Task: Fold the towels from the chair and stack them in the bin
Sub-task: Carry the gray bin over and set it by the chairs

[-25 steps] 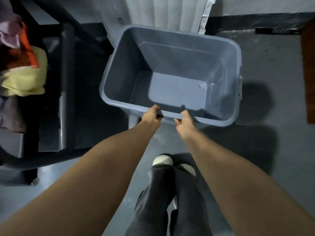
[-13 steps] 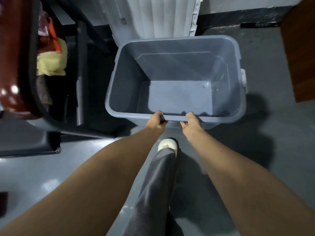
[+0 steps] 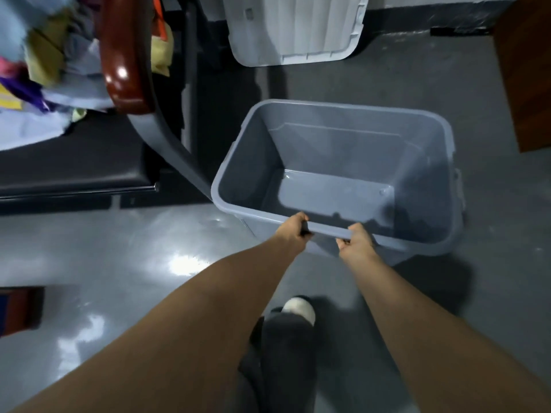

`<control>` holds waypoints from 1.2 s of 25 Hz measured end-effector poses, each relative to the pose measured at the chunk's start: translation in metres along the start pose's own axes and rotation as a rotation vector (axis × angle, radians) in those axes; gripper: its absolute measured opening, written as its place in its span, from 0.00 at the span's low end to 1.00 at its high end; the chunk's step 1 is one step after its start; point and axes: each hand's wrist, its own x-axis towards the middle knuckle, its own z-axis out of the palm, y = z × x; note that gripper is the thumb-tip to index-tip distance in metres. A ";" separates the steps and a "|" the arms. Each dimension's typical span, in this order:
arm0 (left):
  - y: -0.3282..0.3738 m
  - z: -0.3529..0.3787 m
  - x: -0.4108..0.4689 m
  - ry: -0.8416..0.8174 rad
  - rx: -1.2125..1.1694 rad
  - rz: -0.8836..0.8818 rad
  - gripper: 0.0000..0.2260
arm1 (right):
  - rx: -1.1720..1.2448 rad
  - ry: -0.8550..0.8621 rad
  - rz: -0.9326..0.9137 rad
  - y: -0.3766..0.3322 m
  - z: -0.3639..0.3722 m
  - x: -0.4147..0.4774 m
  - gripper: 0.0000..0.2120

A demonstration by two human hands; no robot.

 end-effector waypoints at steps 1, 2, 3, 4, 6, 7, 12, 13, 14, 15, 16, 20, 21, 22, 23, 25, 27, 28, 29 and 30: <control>-0.007 -0.014 -0.008 0.003 0.006 -0.012 0.12 | -0.002 0.006 -0.011 0.015 -0.010 -0.007 0.10; -0.014 -0.026 -0.014 0.001 0.022 -0.022 0.12 | -0.042 0.010 -0.001 0.027 -0.019 -0.015 0.11; -0.021 -0.037 -0.020 -0.007 0.030 -0.037 0.12 | -0.059 0.034 0.035 0.035 -0.025 -0.024 0.12; -0.028 -0.053 -0.025 -0.016 0.040 -0.043 0.12 | -0.021 0.046 0.020 0.048 -0.035 -0.035 0.13; -0.041 -0.083 -0.029 -0.020 0.033 -0.061 0.12 | -0.031 0.069 0.027 0.076 -0.053 -0.049 0.13; -0.048 -0.101 -0.031 -0.022 0.029 -0.076 0.11 | -0.116 0.073 0.018 0.092 -0.062 -0.055 0.14; -0.069 -0.160 -0.041 0.018 0.073 -0.076 0.11 | -0.212 0.093 0.078 0.146 -0.083 -0.069 0.14; -0.075 -0.172 -0.042 0.021 0.076 -0.068 0.12 | -0.214 0.100 0.075 0.158 -0.090 -0.070 0.14; -0.079 -0.184 -0.044 0.021 0.083 -0.061 0.12 | -0.212 0.112 0.082 0.170 -0.096 -0.073 0.14; -0.083 -0.195 -0.045 0.019 0.085 -0.057 0.12 | -0.219 0.090 0.073 0.182 -0.101 -0.072 0.14; -0.086 -0.209 -0.047 0.016 0.082 -0.048 0.11 | -0.209 0.030 0.056 0.194 -0.108 -0.076 0.14; -0.097 -0.261 -0.058 0.009 0.076 0.003 0.12 | -0.033 -0.018 0.203 0.235 -0.125 -0.091 0.14; -0.100 -0.274 -0.065 0.011 0.069 0.016 0.12 | -0.109 -0.003 0.157 0.246 -0.130 -0.102 0.13; -0.103 -0.285 -0.071 0.018 0.067 0.020 0.12 | -0.174 -0.006 0.125 0.256 -0.134 -0.112 0.13; -0.104 -0.297 -0.078 0.024 0.058 0.022 0.11 | -0.143 -0.003 0.132 0.265 -0.136 -0.122 0.13; -0.101 -0.320 -0.089 0.036 0.031 0.040 0.11 | -0.082 -0.037 0.122 0.285 -0.129 -0.139 0.12; -0.095 -0.341 -0.092 0.052 0.003 0.038 0.11 | -0.075 -0.059 0.111 0.305 -0.122 -0.146 0.11; -0.091 -0.350 -0.093 0.063 -0.011 0.037 0.11 | -0.070 -0.064 0.115 0.314 -0.118 -0.149 0.11; -0.085 -0.362 -0.094 0.072 -0.029 0.037 0.10 | -0.062 -0.061 0.115 0.323 -0.111 -0.153 0.10; -0.077 -0.377 -0.095 0.084 -0.048 0.036 0.10 | -0.045 -0.060 0.114 0.335 -0.102 -0.160 0.08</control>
